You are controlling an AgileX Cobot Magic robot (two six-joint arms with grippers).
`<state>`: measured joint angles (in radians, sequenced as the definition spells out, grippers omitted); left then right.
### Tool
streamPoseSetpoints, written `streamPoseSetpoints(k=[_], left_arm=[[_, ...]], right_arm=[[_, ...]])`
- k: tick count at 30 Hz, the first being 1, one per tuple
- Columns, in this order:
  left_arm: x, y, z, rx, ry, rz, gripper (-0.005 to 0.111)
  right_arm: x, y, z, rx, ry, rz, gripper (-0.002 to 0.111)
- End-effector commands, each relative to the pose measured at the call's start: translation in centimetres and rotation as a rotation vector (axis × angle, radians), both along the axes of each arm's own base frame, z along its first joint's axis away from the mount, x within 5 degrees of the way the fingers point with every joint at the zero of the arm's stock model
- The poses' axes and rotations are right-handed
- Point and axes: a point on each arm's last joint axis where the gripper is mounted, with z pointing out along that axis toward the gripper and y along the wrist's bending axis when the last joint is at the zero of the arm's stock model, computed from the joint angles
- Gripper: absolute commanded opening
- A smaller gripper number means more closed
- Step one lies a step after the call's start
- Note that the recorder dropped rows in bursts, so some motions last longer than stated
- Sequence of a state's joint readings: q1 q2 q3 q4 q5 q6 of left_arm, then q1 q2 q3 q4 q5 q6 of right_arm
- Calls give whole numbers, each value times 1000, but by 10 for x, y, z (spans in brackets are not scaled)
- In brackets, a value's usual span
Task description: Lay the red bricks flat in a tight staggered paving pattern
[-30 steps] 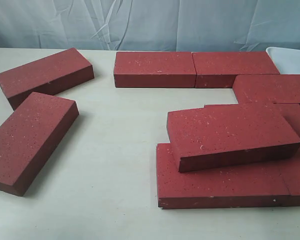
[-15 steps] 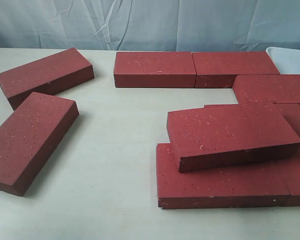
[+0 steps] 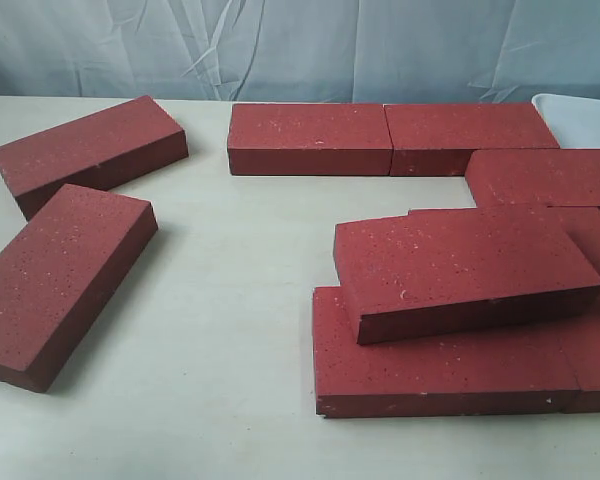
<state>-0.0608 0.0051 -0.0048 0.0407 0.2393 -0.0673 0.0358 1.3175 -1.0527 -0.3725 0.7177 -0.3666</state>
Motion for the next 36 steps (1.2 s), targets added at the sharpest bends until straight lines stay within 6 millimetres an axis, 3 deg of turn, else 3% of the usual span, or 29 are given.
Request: streamPoseSetpoints(k=[1,6,8,10,13,14,22,31,36], left_arm=[[0,0,-1,4,-1,-2,1],[0,0,-1,4,-1,-2,1],[0,0,-1,4,-1,-2,1],[0,0,-1,4,-1,-2,1],[0,0,-1,4,-1,-2,1],[0,0,-1,4,-1,-2,1],[0,0,-1,4,-1,-2,1],[0,0,-1,4,-1,-2,1],[0,0,-1,4,-1,-2,1]], right_arm=[[-17,36,5,171,337,440,-1],[-34,64,-12,224,432,816,2],[-39,73,-20,170,443,953,14],[-42,82,-32,126,449,1033,34],[-44,93,-49,92,456,1065,59],[-46,97,-56,78,465,1080,62],[-63,111,-102,-148,456,1156,62],[-55,113,-111,-195,288,1118,61],[-52,114,-117,-198,302,1119,56]])
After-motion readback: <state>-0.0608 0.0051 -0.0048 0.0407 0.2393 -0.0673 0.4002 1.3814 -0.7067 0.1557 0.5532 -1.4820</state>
